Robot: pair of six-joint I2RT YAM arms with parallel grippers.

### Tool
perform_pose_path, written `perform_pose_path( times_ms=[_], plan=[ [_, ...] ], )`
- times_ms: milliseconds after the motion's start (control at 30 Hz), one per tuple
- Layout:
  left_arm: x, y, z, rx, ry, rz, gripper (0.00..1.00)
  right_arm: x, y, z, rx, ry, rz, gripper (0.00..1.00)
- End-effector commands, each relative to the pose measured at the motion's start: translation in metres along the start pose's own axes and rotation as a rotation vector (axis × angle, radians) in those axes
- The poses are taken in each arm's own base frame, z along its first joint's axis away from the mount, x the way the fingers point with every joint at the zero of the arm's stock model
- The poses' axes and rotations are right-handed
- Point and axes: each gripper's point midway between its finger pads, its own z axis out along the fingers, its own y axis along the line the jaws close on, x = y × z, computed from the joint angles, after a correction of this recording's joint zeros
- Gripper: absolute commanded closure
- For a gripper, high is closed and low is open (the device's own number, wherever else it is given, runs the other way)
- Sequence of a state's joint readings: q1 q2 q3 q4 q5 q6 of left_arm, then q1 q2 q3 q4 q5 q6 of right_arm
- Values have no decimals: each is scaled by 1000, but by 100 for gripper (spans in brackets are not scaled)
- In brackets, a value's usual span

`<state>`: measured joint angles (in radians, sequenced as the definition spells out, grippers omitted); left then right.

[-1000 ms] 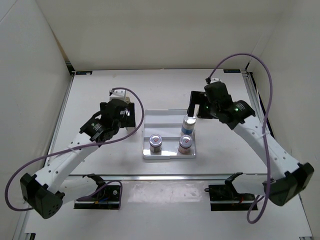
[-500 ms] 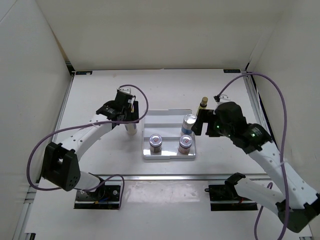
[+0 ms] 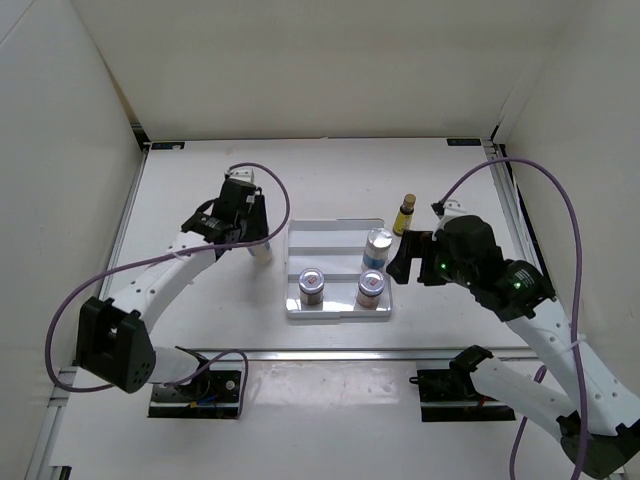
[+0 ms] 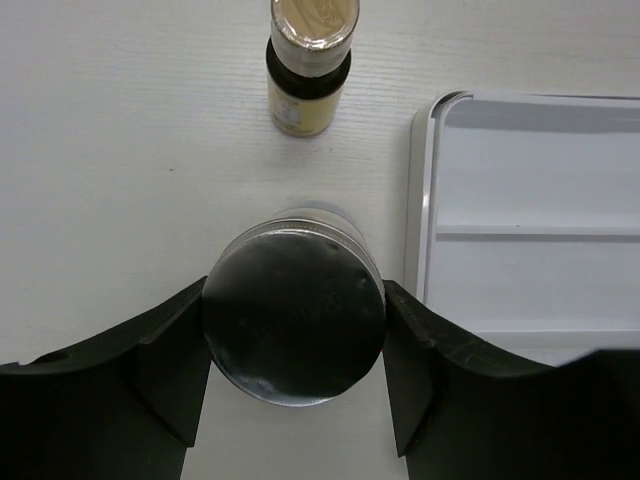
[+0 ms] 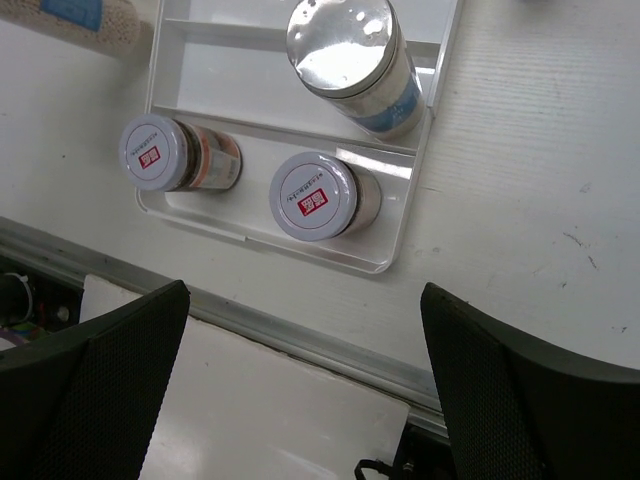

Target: Organize the condiment bottles

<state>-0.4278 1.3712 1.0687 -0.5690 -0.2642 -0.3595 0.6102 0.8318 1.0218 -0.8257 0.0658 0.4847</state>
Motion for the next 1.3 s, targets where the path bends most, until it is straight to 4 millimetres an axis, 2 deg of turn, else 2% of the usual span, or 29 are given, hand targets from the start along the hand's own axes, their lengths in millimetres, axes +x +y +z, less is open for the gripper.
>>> perform_pose_path(
  times_ms=[0,67,133,200,267,333,533,733,833,900,933,967,1000,1033,1100,1133,1200,1233,1267],
  plan=[
    [-45,-23,-49,96,-200,-26,89,4,1,-10,-25,-5,-24,0],
    [-59,-34,-68,109,-263,-18,89,4,1,-12,-30,-16,-24,0],
    [-67,-54,-85,164,-298,0,89,6,0,-12,-29,-15,-24,0],
    [-66,-70,-94,206,-305,22,89,6,0,-12,-29,-15,-24,0],
    [-61,-82,-93,227,-291,31,89,9,-1,-10,-25,-7,-24,0],
    [-48,-100,-83,244,-252,62,89,9,-1,-10,-25,-7,-24,0],
    [-17,-126,-49,199,-163,143,89,10,-2,-15,-25,-5,-24,0],
    [-5,-137,-29,155,-133,197,89,11,-7,-24,-7,-21,-33,0],
    [-1,-139,-21,145,-118,216,83,12,-8,-26,-7,-21,-33,0],
    [-5,-143,-22,149,-125,212,74,13,-11,-26,7,-18,-33,0],
    [-3,-141,-22,144,-115,218,65,12,-12,-26,15,-22,-23,0],
    [-9,-142,-24,141,-131,220,36,14,-15,-27,29,-16,-24,0],
    [-13,-142,-27,142,-133,218,22,13,-18,-24,53,-16,-13,0],
    [-13,-143,-30,136,-131,228,0,10,-19,-28,66,-27,-3,0],
    [-20,-142,-35,129,-143,249,0,9,-25,-26,117,-3,-5,0],
    [-37,-141,-46,123,-180,253,0,-1,-28,-29,147,-28,-5,0],
    [-53,-134,-63,107,-211,267,0,-8,-34,-25,210,-13,-11,0],
    [-70,-133,-77,105,-254,279,0,-14,-36,-25,236,-17,-13,0],
    [-87,-123,-94,84,-312,269,0,-19,-37,-19,268,-5,-17,0]
  ],
)
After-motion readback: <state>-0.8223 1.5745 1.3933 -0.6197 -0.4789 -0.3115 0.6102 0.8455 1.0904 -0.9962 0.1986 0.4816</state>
